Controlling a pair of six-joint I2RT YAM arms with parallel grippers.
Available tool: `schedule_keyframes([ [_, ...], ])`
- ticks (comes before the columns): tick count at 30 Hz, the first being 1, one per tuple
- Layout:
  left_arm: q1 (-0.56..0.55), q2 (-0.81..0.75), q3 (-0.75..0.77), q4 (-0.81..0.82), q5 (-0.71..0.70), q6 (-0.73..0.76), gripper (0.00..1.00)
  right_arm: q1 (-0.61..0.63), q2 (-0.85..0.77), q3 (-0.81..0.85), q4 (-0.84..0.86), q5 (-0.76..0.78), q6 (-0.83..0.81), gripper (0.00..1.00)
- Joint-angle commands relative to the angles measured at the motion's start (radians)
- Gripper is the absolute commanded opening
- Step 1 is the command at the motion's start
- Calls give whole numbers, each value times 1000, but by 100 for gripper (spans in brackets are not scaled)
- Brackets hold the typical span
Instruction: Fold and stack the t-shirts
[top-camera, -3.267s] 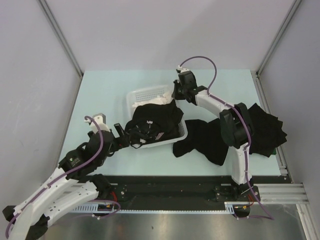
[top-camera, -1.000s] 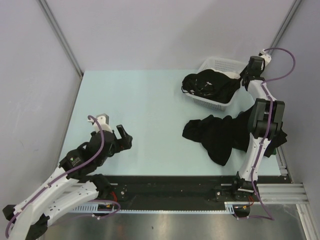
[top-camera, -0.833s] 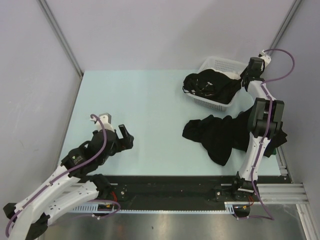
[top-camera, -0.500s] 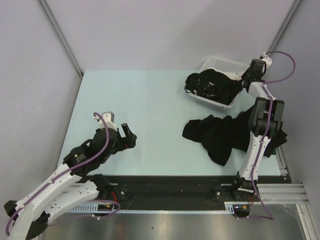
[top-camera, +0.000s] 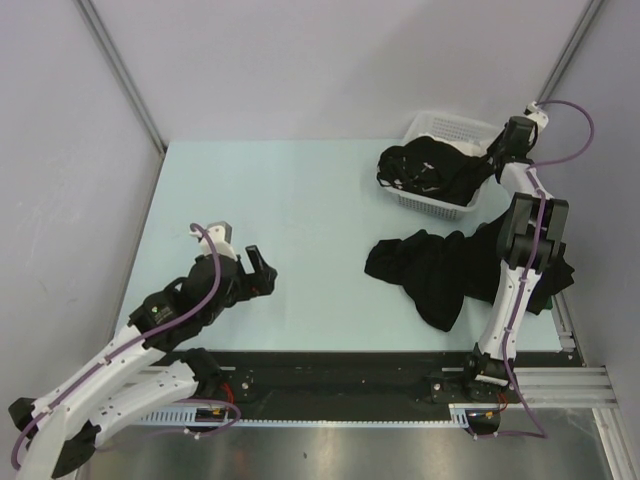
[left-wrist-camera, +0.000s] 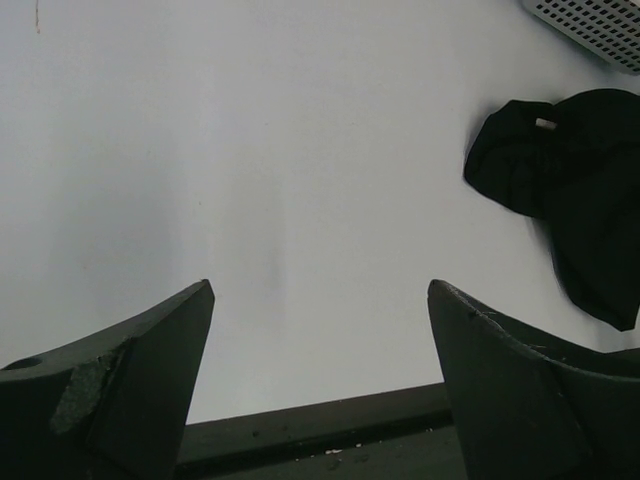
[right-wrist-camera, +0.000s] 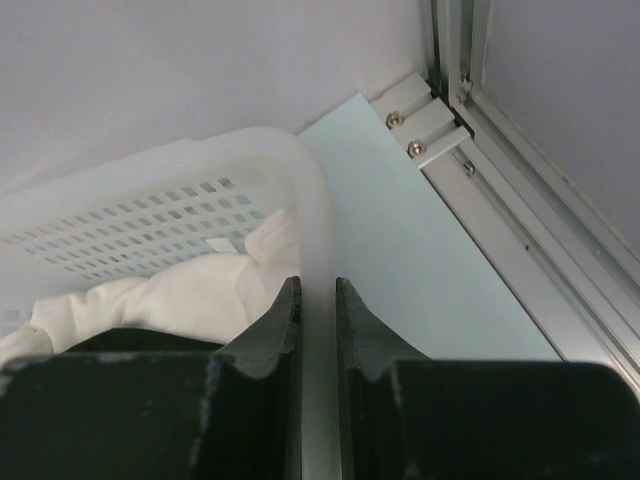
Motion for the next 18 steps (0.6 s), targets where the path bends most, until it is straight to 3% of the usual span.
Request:
schedule_keyframes([
  [1, -10, 14, 12, 49, 21, 19, 93, -4, 20, 140, 299, 77, 1, 0],
  [18, -14, 55, 9, 87, 48, 26, 93, -18, 119, 203, 429, 41, 8, 0],
])
